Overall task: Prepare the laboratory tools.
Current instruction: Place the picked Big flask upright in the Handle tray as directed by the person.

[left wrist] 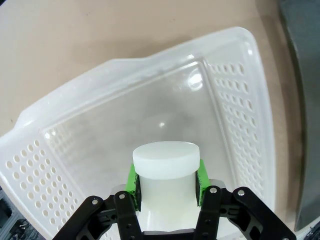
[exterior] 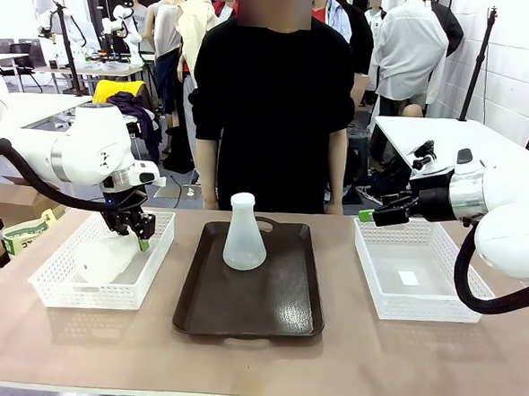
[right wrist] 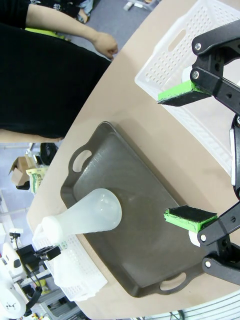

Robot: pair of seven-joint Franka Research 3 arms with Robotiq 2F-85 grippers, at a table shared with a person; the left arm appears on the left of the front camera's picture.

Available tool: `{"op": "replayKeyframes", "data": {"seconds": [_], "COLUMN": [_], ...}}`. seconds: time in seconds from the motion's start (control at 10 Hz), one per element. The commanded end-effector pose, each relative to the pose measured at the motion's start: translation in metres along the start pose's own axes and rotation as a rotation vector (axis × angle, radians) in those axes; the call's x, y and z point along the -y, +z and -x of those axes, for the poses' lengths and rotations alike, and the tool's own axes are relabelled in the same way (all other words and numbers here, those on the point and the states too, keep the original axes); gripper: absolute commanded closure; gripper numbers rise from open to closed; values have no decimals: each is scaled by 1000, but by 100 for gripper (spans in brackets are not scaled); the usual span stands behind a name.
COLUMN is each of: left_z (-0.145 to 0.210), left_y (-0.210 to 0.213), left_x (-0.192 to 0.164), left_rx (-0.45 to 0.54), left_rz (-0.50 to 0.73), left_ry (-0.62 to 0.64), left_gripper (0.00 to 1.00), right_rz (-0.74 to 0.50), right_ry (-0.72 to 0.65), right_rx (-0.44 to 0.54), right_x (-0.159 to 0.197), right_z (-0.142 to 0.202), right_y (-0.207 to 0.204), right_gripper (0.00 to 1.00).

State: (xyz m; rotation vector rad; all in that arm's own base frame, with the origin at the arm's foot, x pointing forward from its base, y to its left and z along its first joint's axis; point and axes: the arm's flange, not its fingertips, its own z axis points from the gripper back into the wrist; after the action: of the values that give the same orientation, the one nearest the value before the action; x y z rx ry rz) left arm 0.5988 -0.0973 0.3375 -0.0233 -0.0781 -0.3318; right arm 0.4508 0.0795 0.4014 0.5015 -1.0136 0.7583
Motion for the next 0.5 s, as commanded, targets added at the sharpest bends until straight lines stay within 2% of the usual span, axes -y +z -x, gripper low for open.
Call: {"op": "replayKeyframes", "data": {"seconds": [0.0, 0.4], "left_z": [13, 30], "left_y": [29, 74], "left_x": [6, 13], "left_rx": [-17, 26], "left_rz": [30, 26], "left_ry": [57, 57], "left_gripper": [100, 100], "right_rz": [1, 1], "right_ry": [-8, -8], "right_rx": [4, 4], "right_x": [-1, -1], "right_z": [-2, -2], "right_y": [3, 3], "right_gripper": [0, 0]}}
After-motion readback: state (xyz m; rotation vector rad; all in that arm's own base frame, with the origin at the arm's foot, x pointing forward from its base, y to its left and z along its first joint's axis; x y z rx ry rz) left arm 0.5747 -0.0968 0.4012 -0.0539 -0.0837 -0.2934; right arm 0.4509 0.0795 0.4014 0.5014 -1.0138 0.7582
